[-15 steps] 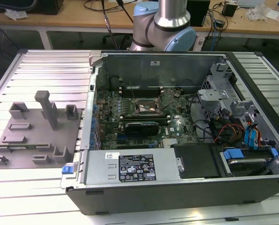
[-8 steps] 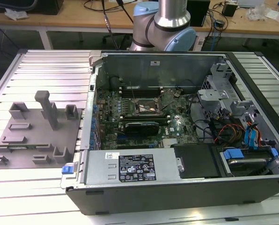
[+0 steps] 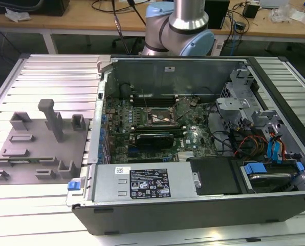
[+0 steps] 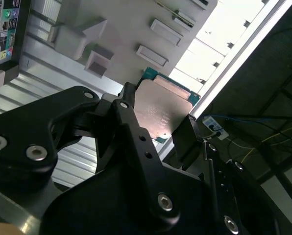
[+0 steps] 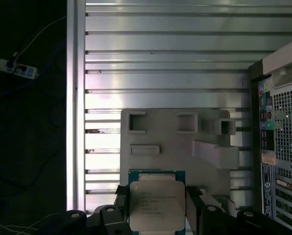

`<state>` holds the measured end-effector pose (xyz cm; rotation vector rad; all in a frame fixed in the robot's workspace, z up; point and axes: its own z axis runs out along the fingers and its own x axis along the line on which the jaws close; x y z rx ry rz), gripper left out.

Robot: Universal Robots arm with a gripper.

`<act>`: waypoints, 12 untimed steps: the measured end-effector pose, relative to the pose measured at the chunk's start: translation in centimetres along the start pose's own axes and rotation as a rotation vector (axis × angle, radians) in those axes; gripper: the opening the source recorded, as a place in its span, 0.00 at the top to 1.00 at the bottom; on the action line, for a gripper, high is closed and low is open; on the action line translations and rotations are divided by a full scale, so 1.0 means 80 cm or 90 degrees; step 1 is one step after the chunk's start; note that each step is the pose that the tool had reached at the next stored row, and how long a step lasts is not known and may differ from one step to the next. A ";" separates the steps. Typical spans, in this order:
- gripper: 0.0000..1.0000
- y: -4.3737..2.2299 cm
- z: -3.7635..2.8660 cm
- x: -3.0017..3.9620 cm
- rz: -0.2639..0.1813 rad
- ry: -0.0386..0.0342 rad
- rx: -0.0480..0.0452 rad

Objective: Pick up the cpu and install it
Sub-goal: 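Pick up the cpu and move it towards the insertion slot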

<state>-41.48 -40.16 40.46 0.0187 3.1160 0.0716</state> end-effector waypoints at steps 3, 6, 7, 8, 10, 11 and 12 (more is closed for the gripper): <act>0.45 0.0001 0.0001 -0.0047 0.000 0.0000 0.0000; 0.45 0.0001 0.0003 -0.0138 0.000 0.0001 0.0000; 0.45 0.0002 0.0004 -0.0165 0.000 0.0000 0.0000; 0.45 0.0002 0.0005 -0.0200 0.000 0.0000 -0.0001; 0.45 0.0003 0.0006 -0.0253 0.000 0.0000 0.0000; 0.45 0.0003 0.0006 -0.0284 0.000 0.0001 0.0000; 0.45 0.0004 0.0008 -0.0323 0.000 0.0000 -0.0001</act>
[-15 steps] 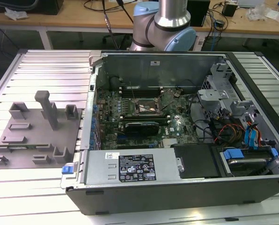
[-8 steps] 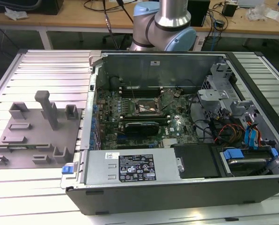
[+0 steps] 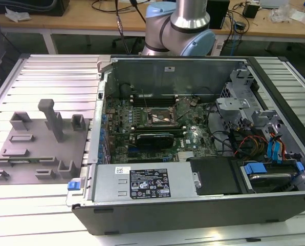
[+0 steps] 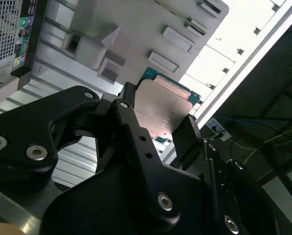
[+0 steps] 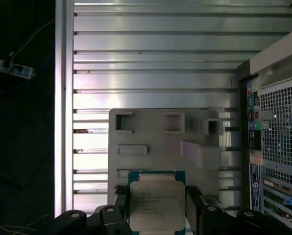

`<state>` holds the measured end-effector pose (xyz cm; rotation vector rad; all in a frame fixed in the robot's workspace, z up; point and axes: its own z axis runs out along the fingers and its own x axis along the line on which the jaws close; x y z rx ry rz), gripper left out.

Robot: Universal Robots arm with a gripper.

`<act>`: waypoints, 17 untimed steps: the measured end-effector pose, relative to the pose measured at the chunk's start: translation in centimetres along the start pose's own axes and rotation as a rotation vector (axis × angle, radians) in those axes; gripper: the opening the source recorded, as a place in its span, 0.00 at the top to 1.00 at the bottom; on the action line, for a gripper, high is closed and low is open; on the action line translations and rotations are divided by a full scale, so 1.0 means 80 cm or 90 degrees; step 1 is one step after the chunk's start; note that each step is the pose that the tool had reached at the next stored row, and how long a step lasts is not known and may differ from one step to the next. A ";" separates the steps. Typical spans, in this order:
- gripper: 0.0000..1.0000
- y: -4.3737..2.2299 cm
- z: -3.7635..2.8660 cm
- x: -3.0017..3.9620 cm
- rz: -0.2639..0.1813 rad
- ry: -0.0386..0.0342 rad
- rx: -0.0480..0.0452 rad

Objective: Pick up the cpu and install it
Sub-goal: 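Pick up the cpu and move it towards the insertion slot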

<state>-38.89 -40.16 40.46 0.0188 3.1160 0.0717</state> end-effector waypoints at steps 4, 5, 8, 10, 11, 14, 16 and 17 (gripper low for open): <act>0.45 0.0002 0.0004 -0.0173 0.000 0.0000 0.0000; 0.45 0.0002 0.0004 -0.0203 0.000 0.0000 0.0001; 0.45 0.0004 0.0008 -0.0314 0.000 0.0000 0.0000; 0.45 0.0004 0.0009 -0.0382 0.000 0.0000 0.0000; 0.45 0.0005 0.0010 -0.0414 0.000 0.0001 0.0001; 0.45 0.0006 0.0013 -0.0497 0.000 0.0000 0.0000; 0.45 0.0006 0.0013 -0.0562 0.000 0.0000 0.0001; 0.45 0.0007 0.0015 -0.0602 0.000 0.0000 0.0000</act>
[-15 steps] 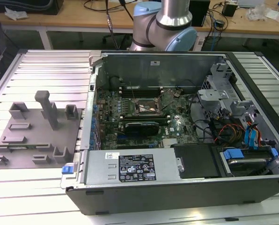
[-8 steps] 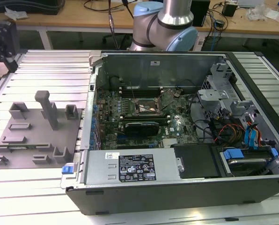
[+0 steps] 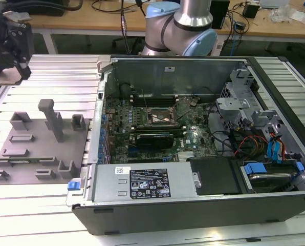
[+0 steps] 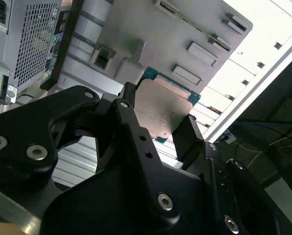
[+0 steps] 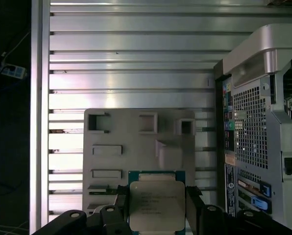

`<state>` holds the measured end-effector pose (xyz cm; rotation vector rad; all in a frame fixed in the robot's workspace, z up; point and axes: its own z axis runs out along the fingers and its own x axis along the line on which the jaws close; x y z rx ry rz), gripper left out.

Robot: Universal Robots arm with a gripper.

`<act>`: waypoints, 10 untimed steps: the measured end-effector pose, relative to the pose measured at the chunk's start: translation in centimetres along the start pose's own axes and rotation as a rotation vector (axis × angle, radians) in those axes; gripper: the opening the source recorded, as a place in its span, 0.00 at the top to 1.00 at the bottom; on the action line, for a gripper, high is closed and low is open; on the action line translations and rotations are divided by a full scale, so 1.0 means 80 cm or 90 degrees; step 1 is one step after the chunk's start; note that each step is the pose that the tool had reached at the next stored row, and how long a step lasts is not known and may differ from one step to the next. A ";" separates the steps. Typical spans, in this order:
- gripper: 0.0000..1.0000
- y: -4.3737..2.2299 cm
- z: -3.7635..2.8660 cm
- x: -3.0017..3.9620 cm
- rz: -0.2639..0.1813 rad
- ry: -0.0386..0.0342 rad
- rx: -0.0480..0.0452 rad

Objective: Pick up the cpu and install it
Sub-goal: 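Pick up the cpu and move it towards the insertion slot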

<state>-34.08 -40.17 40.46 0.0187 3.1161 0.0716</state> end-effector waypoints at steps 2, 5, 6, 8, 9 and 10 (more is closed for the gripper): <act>0.45 0.0001 0.0001 -0.0057 0.000 0.0000 0.0000; 0.45 0.0003 0.0005 -0.0212 0.000 0.0000 0.0000; 0.45 0.0003 0.0006 -0.0248 0.000 0.0000 0.0000; 0.45 0.0004 0.0009 -0.0351 0.000 0.0000 0.0000; 0.45 0.0005 0.0011 -0.0399 0.000 -0.0001 0.0000; 0.45 0.0005 0.0011 -0.0435 0.000 0.0000 0.0000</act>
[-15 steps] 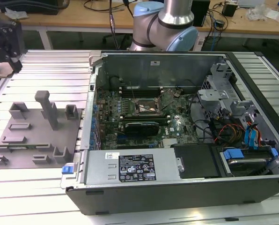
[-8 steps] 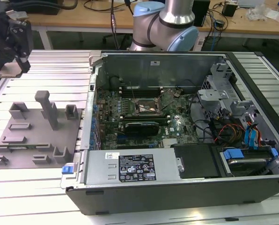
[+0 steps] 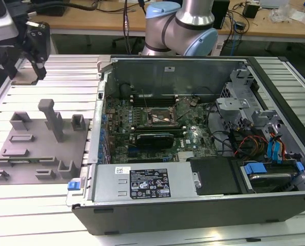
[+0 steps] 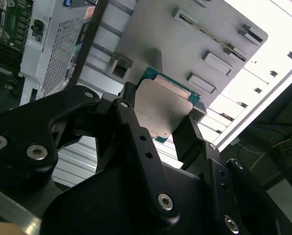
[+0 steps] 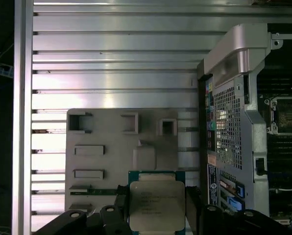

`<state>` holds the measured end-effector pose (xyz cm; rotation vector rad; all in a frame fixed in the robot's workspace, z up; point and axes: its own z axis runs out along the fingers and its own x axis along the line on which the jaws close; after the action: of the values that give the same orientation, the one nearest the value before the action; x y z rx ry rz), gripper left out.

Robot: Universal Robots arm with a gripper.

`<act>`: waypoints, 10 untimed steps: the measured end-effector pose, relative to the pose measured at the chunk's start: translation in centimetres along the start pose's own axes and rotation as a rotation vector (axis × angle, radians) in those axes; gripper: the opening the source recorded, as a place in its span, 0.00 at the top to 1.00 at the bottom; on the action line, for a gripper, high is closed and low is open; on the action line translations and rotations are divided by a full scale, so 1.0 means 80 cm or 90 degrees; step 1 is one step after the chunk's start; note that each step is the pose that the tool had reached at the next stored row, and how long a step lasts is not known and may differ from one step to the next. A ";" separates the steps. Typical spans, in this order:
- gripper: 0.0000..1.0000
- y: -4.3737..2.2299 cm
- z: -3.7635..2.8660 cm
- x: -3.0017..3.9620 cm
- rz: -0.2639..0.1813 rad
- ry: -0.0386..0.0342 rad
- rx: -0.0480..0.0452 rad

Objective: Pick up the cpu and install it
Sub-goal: 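Pick up the cpu and move it towards the insertion slot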

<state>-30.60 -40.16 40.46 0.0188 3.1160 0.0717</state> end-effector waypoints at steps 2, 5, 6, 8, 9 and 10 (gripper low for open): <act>0.45 0.0001 0.0003 -0.0117 0.000 0.0001 0.0000; 0.45 0.0003 0.0007 -0.0257 0.000 0.0000 0.0000; 0.45 0.0003 0.0007 -0.0292 0.000 0.0000 0.0000; 0.45 0.0004 0.0008 -0.0356 0.000 0.0001 0.0001; 0.45 0.0005 0.0010 -0.0429 0.000 0.0000 0.0000; 0.45 0.0005 0.0012 -0.0482 0.000 0.0000 0.0000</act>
<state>-26.74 -40.17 40.46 0.0187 3.1160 0.0717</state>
